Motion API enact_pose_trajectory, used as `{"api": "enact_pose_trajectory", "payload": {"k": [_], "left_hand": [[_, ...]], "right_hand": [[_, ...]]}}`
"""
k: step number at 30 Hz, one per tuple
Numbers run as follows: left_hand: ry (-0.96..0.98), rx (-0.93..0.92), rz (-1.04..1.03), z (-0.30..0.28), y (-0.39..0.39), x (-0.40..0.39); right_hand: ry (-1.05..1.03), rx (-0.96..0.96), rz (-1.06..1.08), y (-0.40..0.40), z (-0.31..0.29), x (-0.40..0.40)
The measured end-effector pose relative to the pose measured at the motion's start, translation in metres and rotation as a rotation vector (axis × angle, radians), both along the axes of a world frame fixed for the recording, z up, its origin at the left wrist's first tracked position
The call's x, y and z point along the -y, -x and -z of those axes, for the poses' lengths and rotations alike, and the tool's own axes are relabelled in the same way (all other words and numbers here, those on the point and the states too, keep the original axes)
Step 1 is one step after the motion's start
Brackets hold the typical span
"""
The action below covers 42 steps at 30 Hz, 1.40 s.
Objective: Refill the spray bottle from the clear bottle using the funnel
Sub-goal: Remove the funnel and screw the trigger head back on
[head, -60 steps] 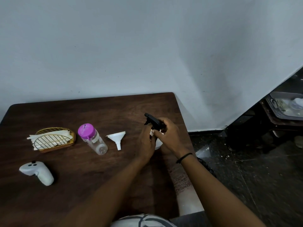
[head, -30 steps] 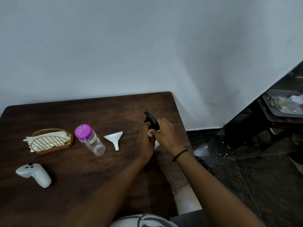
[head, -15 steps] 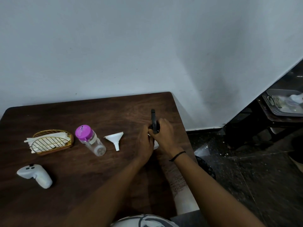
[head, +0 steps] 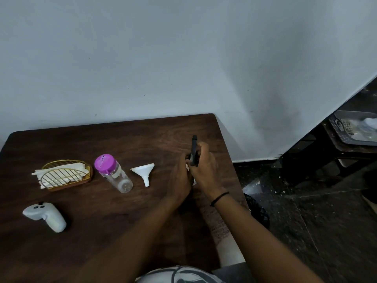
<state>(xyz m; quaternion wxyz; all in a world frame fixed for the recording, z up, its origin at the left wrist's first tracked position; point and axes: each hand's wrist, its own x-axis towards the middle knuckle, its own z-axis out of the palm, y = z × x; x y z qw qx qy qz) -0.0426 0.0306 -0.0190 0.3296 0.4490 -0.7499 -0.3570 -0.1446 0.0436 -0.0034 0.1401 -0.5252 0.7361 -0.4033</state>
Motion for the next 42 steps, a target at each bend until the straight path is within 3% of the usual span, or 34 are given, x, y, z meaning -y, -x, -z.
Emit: {"api": "enact_pose_trajectory", "payload": {"k": [5,11,18,23,27,31,35,38,39,42], "left_hand": [[-0.112,-0.068,-0.058,0.002,0.007,0.005],[-0.055,-0.115,-0.031,0.006,0.011,0.008],[-0.031,-0.056,-0.068,0.007,0.006,0.009],[0.008,-0.036,-0.041,0.002,0.004,0.001],[-0.072,-0.091,-0.087,0.001,0.005,0.003],[-0.038,-0.053,-0.134,-0.003,0.009,0.001],[-0.186,-0.029,-0.073,-0.007,0.005,-0.001],[-0.117,0.104,-0.257,0.021,0.004,0.009],[-0.237,0.048,-0.220,0.014,0.004,0.006],[-0.111,0.098,-0.099,0.011,0.003,0.001]], "right_hand": [[0.039,0.143,0.080,-0.004,0.005,0.000],[0.026,0.408,0.135,-0.005,0.004,-0.005],[-0.052,0.477,-0.025,0.008,0.012,-0.002],[0.010,0.551,0.080,0.004,0.021,-0.009],[-0.003,0.613,0.111,0.003,0.017,-0.006],[0.001,0.617,0.116,0.002,0.013,-0.005],[-0.001,0.543,0.120,0.001,0.013,-0.005],[-0.017,0.495,0.123,0.000,0.014,-0.008],[-0.013,0.488,0.116,-0.001,0.015,-0.009],[0.014,0.435,0.090,-0.006,0.020,-0.015]]}}
